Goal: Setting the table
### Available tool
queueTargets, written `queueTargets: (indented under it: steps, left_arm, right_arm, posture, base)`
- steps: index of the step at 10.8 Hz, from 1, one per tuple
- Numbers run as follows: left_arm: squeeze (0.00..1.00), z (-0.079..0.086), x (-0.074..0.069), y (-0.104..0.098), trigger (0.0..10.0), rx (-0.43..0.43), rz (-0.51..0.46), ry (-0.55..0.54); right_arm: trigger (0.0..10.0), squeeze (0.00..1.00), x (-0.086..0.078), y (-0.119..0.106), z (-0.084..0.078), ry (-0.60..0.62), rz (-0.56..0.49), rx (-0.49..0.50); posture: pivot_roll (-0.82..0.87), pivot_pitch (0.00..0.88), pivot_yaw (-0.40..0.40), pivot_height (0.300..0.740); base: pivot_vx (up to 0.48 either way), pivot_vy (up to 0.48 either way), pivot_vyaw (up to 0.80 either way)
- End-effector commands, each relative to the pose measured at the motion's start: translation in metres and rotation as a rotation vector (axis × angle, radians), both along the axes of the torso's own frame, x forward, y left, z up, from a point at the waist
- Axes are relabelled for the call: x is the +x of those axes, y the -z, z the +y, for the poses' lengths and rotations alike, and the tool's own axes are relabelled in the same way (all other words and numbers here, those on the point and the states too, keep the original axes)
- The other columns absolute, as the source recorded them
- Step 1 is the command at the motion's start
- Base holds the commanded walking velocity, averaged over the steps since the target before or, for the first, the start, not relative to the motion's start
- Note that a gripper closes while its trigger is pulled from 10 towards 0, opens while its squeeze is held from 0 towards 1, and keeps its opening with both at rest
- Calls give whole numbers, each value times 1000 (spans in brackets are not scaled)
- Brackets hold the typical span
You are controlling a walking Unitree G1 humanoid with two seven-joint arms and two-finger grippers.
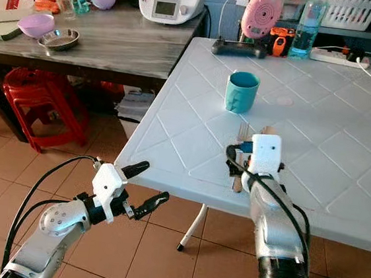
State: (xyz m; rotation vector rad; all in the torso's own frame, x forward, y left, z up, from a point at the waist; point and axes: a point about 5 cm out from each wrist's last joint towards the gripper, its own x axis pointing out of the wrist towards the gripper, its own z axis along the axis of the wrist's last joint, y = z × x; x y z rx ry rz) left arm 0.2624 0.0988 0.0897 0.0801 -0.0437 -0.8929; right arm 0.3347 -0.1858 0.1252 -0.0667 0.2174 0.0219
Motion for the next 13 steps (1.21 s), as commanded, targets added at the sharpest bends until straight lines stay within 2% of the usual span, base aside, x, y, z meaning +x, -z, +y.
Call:
queueTargets:
  steps: [1,4,5,6,9,11,13]
  left_arm:
    - [0,1,1,-1,10000,14,-4,11]
    - [0,-1,-1,0,10000,10,3,18]
    - [0,-1,-2,0,10000,8,4,18]
    - [0,-2,-2,0,10000,7,6,19]
    - [0,-4,-3,0,10000,-16,23,54]
    - [0,-5,-1,0,10000,-10,20,57]
    - [0,-7,-2,1,10000,-13,21,58]
  right_arm:
    - [10000,0,6,-2,0,3,-12,2]
    - [10000,0,18,1,-2,9,-12,16]
    - [4510,0,19,6,2,3,7,38]
    - [0,0,17,13,7,-12,33,76]
    - [0,0,8,31,19,-84,90,80]
    - [0,0,3,38,19,-98,127,60]
    - [1529,0,-14,51,9,-83,169,47]
  posture:
    - [60,49,99,740]
    - [67,53,96,740]
    - [66,53,93,740]
    - [67,54,90,740]
    - [58,55,81,740]
    - [52,50,76,740]
    - [47,47,69,740]
  base:
    - [0,0,0]
    - [0,0,0]
    - [0,0,0]
    - [0,0,0]
    - [0,0,0]
    - [0,0,0]
    - [0,0,0]
